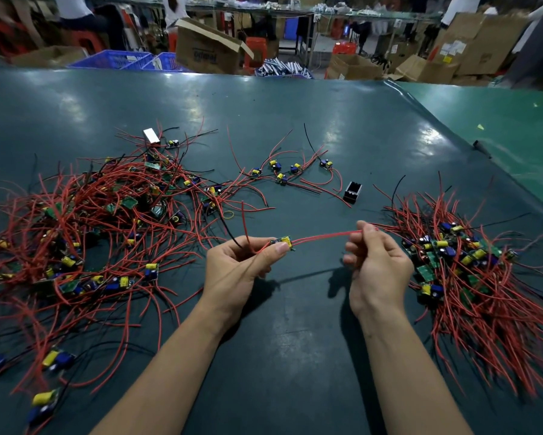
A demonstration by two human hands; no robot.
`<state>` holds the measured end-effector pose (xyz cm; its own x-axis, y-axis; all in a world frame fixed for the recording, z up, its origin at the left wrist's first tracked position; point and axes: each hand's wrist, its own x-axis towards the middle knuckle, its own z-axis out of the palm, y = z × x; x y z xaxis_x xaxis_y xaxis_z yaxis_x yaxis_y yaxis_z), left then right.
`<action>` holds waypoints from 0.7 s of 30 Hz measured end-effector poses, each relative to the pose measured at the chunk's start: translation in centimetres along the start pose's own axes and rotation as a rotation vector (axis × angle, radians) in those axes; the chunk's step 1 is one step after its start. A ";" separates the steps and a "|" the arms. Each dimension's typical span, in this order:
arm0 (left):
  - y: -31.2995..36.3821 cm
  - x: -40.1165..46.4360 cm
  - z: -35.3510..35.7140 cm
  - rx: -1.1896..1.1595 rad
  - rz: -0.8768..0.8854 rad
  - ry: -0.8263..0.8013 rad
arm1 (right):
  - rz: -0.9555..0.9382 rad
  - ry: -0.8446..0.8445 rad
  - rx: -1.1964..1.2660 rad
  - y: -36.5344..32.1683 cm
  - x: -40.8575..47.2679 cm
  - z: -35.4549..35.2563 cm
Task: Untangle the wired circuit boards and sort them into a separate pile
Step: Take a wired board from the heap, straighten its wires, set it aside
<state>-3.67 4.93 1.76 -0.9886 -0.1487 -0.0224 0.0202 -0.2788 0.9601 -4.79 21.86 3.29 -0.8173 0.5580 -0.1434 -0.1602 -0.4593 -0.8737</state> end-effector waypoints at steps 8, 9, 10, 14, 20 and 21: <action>-1.0 0.5 0.2 0.082 0.223 0.254 | -0.214 -0.546 -0.434 2.4 -3.2 0.9; -1.2 0.4 0.2 0.170 0.276 0.235 | -0.210 -0.660 -0.478 3.0 -4.0 1.2; -1.5 0.2 0.1 0.250 0.321 0.198 | -0.202 -0.727 -0.494 3.5 -4.5 1.6; -1.6 -0.4 0.3 0.476 0.545 -0.043 | -0.170 -0.601 -0.343 3.3 -4.6 2.0; -0.6 -0.9 0.7 0.215 0.281 -0.146 | 0.101 -0.403 0.039 0.9 -4.0 2.0; -0.5 -0.9 0.7 0.224 0.236 -0.172 | 0.128 -0.408 0.052 0.7 -4.0 1.9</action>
<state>-2.88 5.83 1.51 -0.9716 -0.0172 0.2361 0.2366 -0.0379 0.9709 -2.72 17.96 4.16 -0.9828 0.1794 -0.0447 -0.0618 -0.5470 -0.8349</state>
